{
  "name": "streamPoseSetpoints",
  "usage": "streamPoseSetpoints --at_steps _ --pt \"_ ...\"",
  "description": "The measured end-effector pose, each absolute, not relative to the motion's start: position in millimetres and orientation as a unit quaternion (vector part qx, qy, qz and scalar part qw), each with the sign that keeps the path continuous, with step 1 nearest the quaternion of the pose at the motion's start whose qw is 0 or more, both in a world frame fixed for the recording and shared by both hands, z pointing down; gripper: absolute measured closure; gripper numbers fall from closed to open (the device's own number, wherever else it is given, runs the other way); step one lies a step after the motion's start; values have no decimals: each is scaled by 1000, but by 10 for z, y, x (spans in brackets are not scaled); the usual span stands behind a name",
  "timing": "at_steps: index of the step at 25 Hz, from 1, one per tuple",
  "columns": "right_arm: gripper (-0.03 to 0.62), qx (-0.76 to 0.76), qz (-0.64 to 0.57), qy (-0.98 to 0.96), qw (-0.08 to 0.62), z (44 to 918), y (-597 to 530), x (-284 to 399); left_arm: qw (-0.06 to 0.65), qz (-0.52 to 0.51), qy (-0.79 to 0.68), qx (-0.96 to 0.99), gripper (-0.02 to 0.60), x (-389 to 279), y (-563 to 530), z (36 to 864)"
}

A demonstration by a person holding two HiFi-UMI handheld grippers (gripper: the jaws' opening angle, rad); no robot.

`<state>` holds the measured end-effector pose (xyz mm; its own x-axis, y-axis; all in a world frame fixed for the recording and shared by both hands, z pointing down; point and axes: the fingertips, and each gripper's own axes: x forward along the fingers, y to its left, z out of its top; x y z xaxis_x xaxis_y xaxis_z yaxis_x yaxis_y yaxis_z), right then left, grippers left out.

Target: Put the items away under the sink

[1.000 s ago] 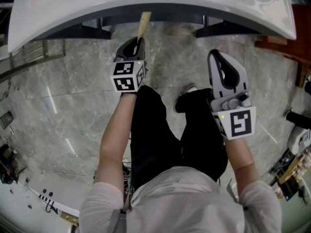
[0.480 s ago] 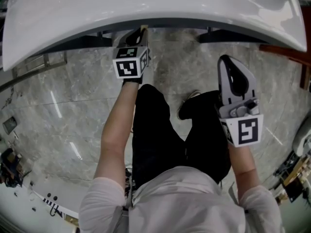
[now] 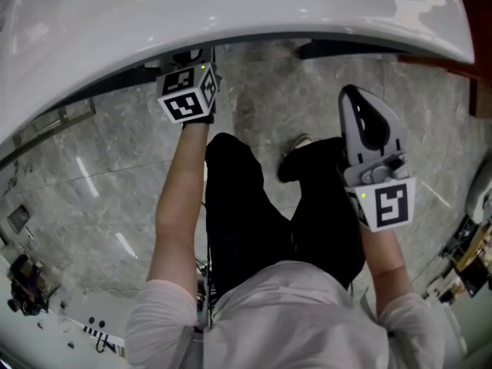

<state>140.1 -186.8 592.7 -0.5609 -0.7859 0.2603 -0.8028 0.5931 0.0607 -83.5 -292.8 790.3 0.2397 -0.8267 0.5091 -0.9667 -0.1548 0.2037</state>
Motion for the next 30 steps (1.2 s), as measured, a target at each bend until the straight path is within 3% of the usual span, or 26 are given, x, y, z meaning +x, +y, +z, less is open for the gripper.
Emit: streamPoseSetpoints --at_steps 4,6,11,21,30 --pt "556 440 50 -887 134 5765 -1783 1291 237 143 -608 744 455 -899 -2692 7638" --pt "556 429 55 -891 141 5653 -1715 1218 217 134 -618 744 517 -955 -2491 7447" --pt "556 412 57 -897 152 5318 -1616 1053 206 119 -628 741 578 -1100 -2107 7053" --pt "554 401 70 -899 158 4557 -1424 948 235 94 -620 742 580 -960 -1641 6058" --pt "556 408 62 -905 100 3547 -1490 1020 190 27 -625 756 580 -884 -1437 4563"
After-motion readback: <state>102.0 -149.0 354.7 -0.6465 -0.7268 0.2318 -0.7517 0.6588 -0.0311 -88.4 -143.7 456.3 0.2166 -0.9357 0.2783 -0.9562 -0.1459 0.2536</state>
